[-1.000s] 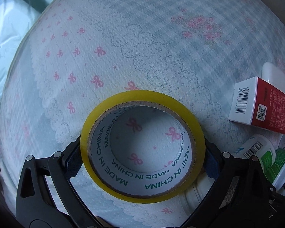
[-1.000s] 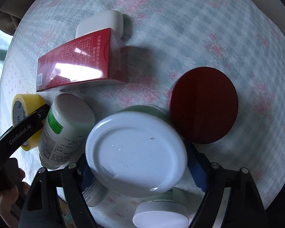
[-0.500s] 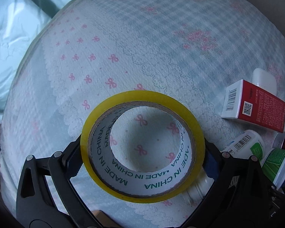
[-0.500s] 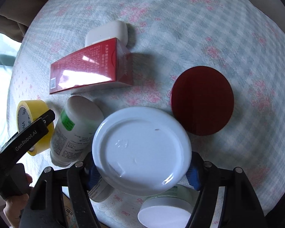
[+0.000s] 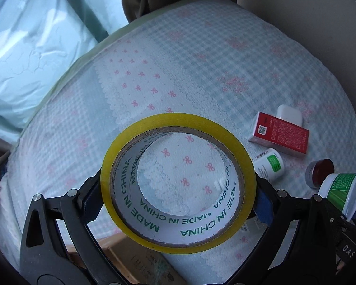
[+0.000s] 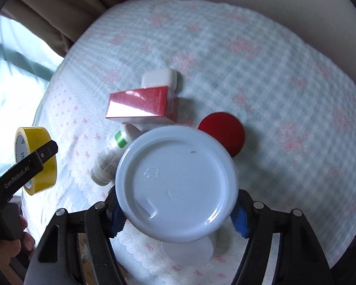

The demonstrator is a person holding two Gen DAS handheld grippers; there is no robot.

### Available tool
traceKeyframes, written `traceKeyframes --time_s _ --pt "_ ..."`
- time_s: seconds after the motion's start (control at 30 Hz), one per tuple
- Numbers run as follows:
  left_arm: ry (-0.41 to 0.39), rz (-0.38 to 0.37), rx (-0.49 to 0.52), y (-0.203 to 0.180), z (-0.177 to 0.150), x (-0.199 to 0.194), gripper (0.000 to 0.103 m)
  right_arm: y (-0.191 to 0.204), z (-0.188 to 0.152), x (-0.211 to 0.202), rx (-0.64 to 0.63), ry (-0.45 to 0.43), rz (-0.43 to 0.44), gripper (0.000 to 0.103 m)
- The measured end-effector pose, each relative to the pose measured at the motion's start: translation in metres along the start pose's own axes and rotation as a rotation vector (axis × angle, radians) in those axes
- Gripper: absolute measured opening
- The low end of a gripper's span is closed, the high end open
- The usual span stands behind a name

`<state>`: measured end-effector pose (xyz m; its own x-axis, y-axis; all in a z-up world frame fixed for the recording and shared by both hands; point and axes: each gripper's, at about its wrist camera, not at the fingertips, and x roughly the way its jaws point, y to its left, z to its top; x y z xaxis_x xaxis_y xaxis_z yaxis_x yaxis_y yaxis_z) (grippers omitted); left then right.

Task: Organize rigid objects
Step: 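Lift the tape roll with the left tool while the right tool grasps the white-lidded green jar, then carry both items to the cardboard box and release them inside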

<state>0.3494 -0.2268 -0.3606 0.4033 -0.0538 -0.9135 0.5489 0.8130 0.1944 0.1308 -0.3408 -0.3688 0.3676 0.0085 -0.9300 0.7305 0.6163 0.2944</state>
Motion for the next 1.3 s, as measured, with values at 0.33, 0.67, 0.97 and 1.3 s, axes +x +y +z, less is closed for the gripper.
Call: traceKeyframes --time_s 0.33,0.67,0.97,1.3 --pt "-0.088 0.030 -0.168 0.063 -0.047 -0.142 0.099 0.063 -0.022 -0.105 -0.298 -0.129 0.038 0.067" --pt "-0.091 0.119 -0.412 0.163 -0.153 -0.241 0.100 0.158 -0.076 -0.184 -0.612 -0.140 0.191 0.067" --pt "-0.010 0.139 -0.526 0.253 -0.248 -0.233 0.099 0.251 -0.166 -0.154 -0.848 -0.052 0.293 0.067" --pt "0.134 0.088 -0.487 0.319 -0.276 -0.136 0.099 0.319 -0.226 -0.056 -0.946 0.092 0.242 0.066"
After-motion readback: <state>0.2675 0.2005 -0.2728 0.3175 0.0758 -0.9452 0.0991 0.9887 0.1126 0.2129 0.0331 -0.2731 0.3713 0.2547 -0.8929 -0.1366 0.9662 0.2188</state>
